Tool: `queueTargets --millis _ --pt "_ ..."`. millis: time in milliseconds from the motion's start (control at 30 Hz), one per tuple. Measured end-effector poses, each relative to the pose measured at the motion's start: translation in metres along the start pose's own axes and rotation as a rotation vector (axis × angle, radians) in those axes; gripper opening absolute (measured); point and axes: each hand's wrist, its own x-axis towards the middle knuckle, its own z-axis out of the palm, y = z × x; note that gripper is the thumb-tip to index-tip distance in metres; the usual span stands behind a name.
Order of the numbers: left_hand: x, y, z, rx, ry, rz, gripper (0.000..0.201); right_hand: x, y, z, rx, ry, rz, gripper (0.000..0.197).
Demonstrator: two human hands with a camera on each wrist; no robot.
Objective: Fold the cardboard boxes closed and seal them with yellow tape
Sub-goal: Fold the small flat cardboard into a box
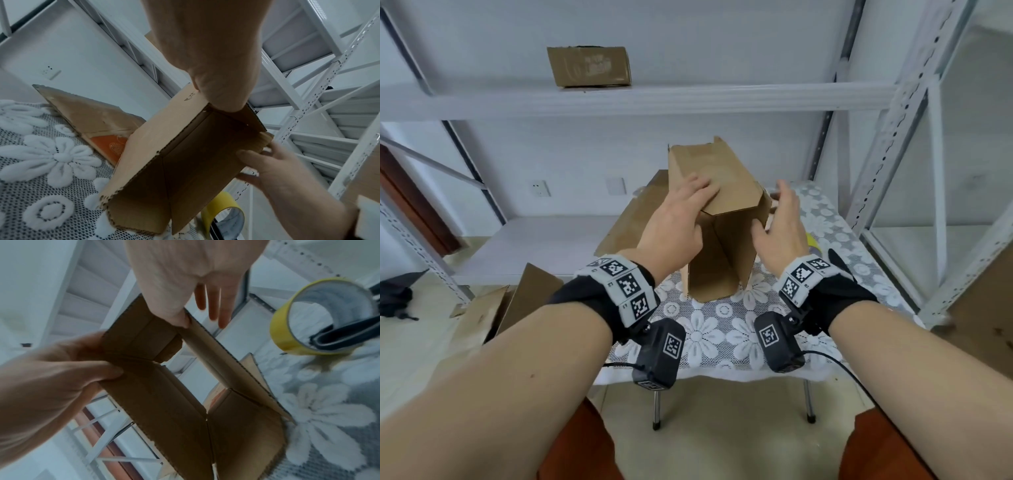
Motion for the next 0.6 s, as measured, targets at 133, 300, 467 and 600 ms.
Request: queueTargets --millis 133,300,467,600 --pt "0.0 -0.004 0.0 -0.057 -0.02 -0.003 0.053 0.009 -0.008 -0.008 -0.204 0.099 -0.339 0.071" --pt "0.002 -0.009 0.0 -0.126 0.036 -0.089 0.019 0.02 -0.001 -0.003 -0.242 0.058 -0.485 0.045" --pt "0.008 -0.012 -0.002 -0.113 0.173 -0.213 0.004 0.022 -0.002 0.005 -0.163 0.032 -0.466 0.029" --pt "0.011 -0.006 -0.002 -0.03 0.157 -0.217 0.041 0.012 -0.002 0.008 -0.021 0.061 -0.311 0.036"
